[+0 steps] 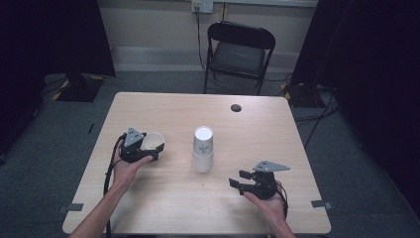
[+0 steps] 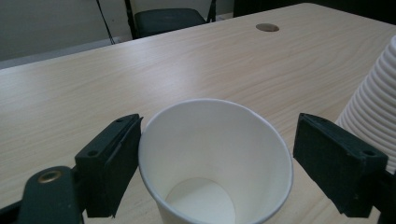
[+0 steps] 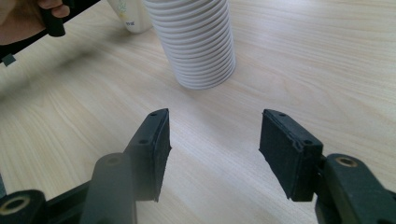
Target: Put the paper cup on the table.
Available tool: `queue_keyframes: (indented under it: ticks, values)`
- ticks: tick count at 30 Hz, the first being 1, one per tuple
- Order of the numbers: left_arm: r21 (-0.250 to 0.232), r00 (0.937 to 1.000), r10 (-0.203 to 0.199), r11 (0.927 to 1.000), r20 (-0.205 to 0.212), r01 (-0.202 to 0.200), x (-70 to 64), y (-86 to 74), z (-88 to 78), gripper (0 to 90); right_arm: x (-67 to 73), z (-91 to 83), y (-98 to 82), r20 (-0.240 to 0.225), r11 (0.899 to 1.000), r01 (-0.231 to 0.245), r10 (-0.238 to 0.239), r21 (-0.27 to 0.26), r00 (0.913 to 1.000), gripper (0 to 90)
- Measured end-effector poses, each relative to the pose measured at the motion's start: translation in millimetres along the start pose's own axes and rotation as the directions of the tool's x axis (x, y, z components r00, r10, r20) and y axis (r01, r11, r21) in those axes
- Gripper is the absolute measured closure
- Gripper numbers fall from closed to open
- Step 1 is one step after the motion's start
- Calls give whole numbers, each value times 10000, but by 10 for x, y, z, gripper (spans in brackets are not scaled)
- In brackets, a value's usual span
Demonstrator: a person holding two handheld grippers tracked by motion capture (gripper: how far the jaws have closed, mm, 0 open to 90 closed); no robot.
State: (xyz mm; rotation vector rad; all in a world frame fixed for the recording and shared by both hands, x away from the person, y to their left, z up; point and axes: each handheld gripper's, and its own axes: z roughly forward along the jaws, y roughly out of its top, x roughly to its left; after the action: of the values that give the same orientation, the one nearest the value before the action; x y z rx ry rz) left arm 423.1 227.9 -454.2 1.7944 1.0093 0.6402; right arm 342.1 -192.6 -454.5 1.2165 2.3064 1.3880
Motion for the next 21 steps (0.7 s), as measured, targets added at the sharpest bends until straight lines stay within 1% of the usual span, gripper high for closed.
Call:
queue_keyframes:
  ticks: [1,2,3,5,7,8,9,10,11,12,14,15,16,18,20,21]
  values:
    - [-20,10000,-59,10000,30,59,-10,12,-29,157,-6,1,0,4,10000,5,-5,17,10000,429]
    - [4,9997,-231,9997,78,230,-31,26,-62,158,-10,6,-1,16,10000,-11,11,20,10000,429]
    - [56,9996,-234,9997,136,233,-57,43,-96,156,-14,10,-1,31,10000,-13,13,29,10000,428]
    - [33,9998,27,10000,215,-27,-119,68,-161,156,-16,17,-1,40,10000,-36,35,52,10000,427]
    - [-169,9992,-211,9996,354,217,-153,92,-237,155,-16,21,-1,60,10000,-27,27,83,10000,424]
    - [-181,9992,-112,9998,394,119,-167,96,-275,156,-16,18,-1,67,10000,-33,33,76,10000,423]
    - [-157,9994,43,9999,336,-37,-184,97,-310,157,-16,15,-2,74,10000,-32,32,43,10000,421]
    - [-157,9994,43,9999,336,-37,-184,97,-310,155,-18,8,-2,91,10000,-13,13,43,10000,420]
    - [-2,9986,471,9989,235,-471,-223,80,-369,157,-24,3,-3,112,10000,-1,0,34,9999,418]
    - [48,9986,494,9988,213,-496,-239,71,-402,157,-29,-3,-4,121,10000,-38,38,21,9999,416]
    - [43,9983,449,9990,376,-451,-275,49,-459,158,-43,-9,-8,175,9999,-99,99,32,9998,414]
    - [21,9981,500,9987,356,-501,-288,36,-488,159,-50,-10,-9,191,10000,-92,92,38,9998,413]
    - [3,9981,499,9988,354,-500,-293,21,-509,158,-54,-11,-10,204,9999,-96,95,43,9997,412]
    - [112,9974,442,9989,570,-449,-292,-7,-546,158,-57,-13,-10,227,9999,-114,112,65,9997,411]
    - [200,9970,489,9985,595,-502,-297,-41,-585,158,-60,-20,-9,237,9999,-127,125,73,9996,409]
    - [211,9972,401,9989,631,-415,-303,-58,-604,158,-63,-24,-7,262,9999,-123,121,61,9996,409]
